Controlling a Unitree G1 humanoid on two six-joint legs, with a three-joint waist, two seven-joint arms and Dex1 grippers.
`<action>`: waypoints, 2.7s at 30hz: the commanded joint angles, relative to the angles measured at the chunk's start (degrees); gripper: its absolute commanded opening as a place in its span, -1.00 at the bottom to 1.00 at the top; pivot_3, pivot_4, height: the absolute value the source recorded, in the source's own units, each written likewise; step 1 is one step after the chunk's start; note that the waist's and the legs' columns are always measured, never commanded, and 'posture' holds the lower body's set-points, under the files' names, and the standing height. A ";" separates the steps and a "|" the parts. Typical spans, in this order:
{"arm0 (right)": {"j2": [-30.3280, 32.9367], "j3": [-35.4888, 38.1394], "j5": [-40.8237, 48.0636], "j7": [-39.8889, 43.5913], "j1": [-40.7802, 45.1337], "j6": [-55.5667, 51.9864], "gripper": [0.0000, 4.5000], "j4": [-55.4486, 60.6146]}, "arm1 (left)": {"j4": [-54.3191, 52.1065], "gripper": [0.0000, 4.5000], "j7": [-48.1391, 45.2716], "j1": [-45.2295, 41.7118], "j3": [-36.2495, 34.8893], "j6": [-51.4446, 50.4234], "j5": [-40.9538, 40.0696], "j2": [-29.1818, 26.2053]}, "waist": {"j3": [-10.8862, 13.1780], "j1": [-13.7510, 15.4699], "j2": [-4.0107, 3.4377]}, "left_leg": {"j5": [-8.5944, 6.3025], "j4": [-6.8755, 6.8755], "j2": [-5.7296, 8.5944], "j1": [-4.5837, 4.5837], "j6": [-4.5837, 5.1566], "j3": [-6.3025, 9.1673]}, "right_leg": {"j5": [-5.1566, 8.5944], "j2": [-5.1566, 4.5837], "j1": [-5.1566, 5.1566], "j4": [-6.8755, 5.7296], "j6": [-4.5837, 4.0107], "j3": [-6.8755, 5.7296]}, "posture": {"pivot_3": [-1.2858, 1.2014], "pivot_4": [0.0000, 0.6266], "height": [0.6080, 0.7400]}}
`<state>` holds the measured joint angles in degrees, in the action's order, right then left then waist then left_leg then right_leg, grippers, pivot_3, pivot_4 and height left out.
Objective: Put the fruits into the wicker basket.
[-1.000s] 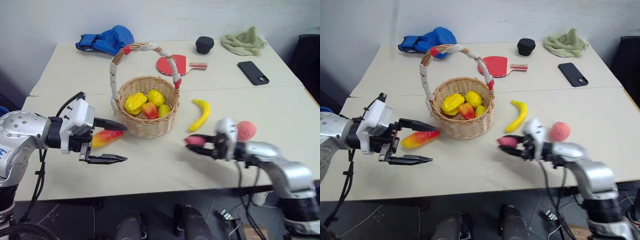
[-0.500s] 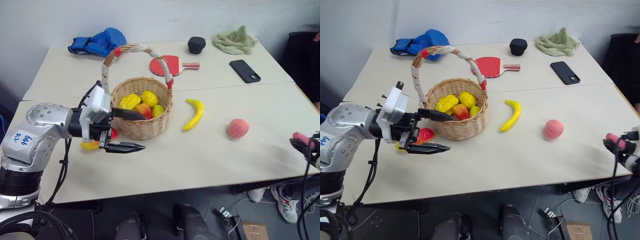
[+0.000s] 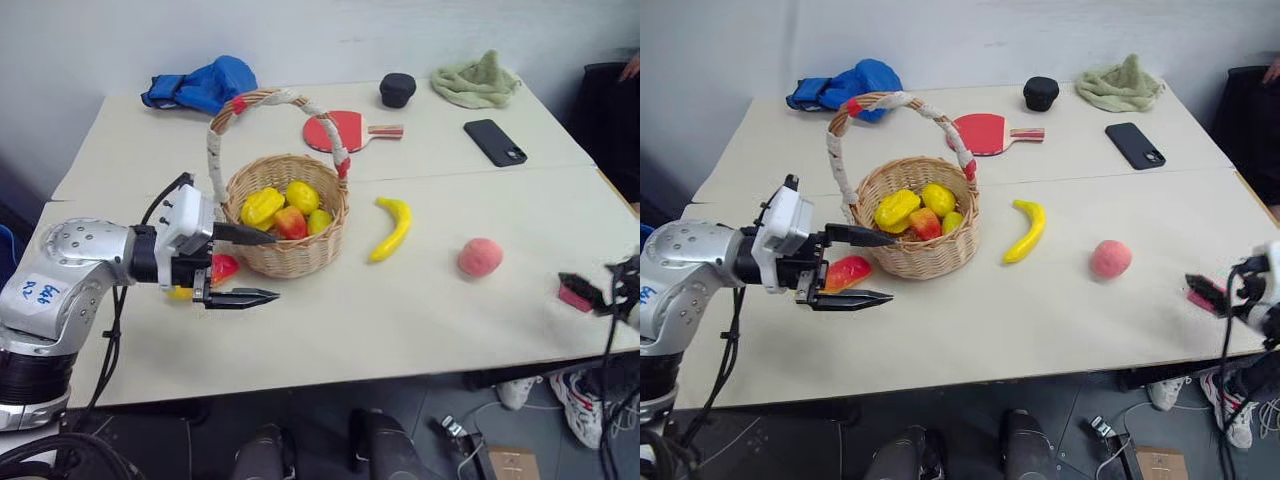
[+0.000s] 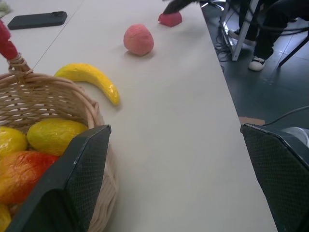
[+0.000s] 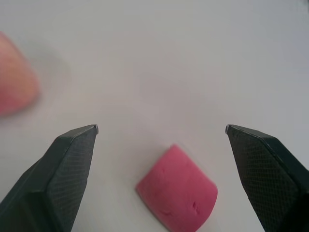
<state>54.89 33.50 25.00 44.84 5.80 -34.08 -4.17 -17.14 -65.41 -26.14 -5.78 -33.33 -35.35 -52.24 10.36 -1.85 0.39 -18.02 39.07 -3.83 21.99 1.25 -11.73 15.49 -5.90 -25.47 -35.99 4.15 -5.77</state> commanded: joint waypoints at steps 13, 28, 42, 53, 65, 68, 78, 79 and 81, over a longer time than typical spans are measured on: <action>8.26 -3.52 41.00 14.79 10.38 -17.03 0.98 37.68 | 10.40 1.00 -6.00 24.18 -25.91 3.41 6.22 -13.52 | 0.03 0.64 0.37 | -0.52 -0.06 -0.27 0.01 -0.09 0.33 | 0.16 -0.37 -0.09 0.17 -0.30 -0.14 | 0.03 -0.52 1.00; 6.91 -10.61 37.34 13.03 13.73 -12.90 0.98 36.71 | 26.40 1.00 4.14 0.31 7.64 14.67 29.43 -4.46 | 0.02 0.75 0.39 | -0.48 -0.01 0.06 0.16 0.21 0.06 | -0.05 -0.39 -0.24 0.15 -0.01 -0.28 | 0.03 -0.52 1.00; 6.39 -8.22 38.46 10.28 10.17 -12.48 1.00 38.25 | 22.54 -0.13 -4.47 1.03 6.23 13.04 25.59 -6.26 | 0.02 0.11 0.42 | -0.42 0.06 0.06 0.17 0.36 0.10 | -0.06 -0.56 -0.25 0.06 0.00 -0.30 | 0.03 -0.52 1.00; 5.82 -6.83 38.51 8.63 7.03 -11.78 1.00 40.13 | -2.55 -0.14 -3.46 -10.63 1.80 -15.57 3.55 -6.51 | 0.03 1.56 0.48 | -0.36 0.09 0.18 0.14 0.42 0.17 | -0.12 -0.55 -0.11 0.09 0.12 -0.21 | 0.03 -0.52 1.00; 3.76 -8.04 36.70 5.70 6.33 -9.51 1.00 41.32 | 5.40 -0.14 27.62 -30.52 16.57 -33.71 15.72 16.77 | 0.13 2.29 0.70 | -0.16 0.15 0.23 0.19 0.51 0.26 | -0.22 -0.41 -0.02 0.13 0.24 -0.16 | 0.03 -0.52 1.00; 3.07 -8.20 36.74 4.83 6.74 -9.32 1.00 41.26 | 6.16 0.19 28.91 -30.25 19.42 -31.98 18.66 15.41 | 0.13 1.84 0.71 | -0.15 0.14 0.19 0.18 0.42 0.27 | -0.16 -0.35 -0.05 0.11 0.15 -0.22 | 0.03 -0.52 1.00; -0.24 -9.74 35.97 -7.69 11.86 -11.93 1.00 38.22 | 6.33 1.00 24.63 -29.56 3.93 -32.49 9.32 15.15 | 0.14 1.76 0.73 | -0.05 0.14 0.14 0.16 0.35 0.33 | -0.14 -0.43 -0.06 0.03 0.10 -0.21 | 0.03 -0.52 1.00; -0.98 -10.07 36.12 -10.45 12.54 -12.89 1.00 37.98 | 4.90 1.00 22.41 -29.05 -0.29 -33.11 4.96 15.61 | 0.14 1.76 0.73 | -0.05 0.14 0.14 0.18 0.35 0.33 | -0.14 -0.43 -0.07 0.02 0.10 -0.22 | 0.03 -0.52 1.00; -2.29 -11.66 35.29 -16.59 13.64 -15.46 1.00 37.74 | 1.84 1.00 15.26 -26.26 -8.19 -31.32 -3.51 13.98 | 0.14 1.71 0.73 | -0.05 0.14 0.12 0.20 0.34 0.33 | -0.14 -0.45 -0.08 0.01 0.10 -0.24 | 0.03 -0.52 1.00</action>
<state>53.21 22.26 60.22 33.25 18.76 -47.80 33.29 -11.41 -44.55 -53.50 -6.99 -66.04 -31.91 -36.59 10.50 -0.15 1.12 -18.08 39.21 -3.71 22.19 1.57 -11.40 15.36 -6.38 -25.56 -35.99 4.24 -6.00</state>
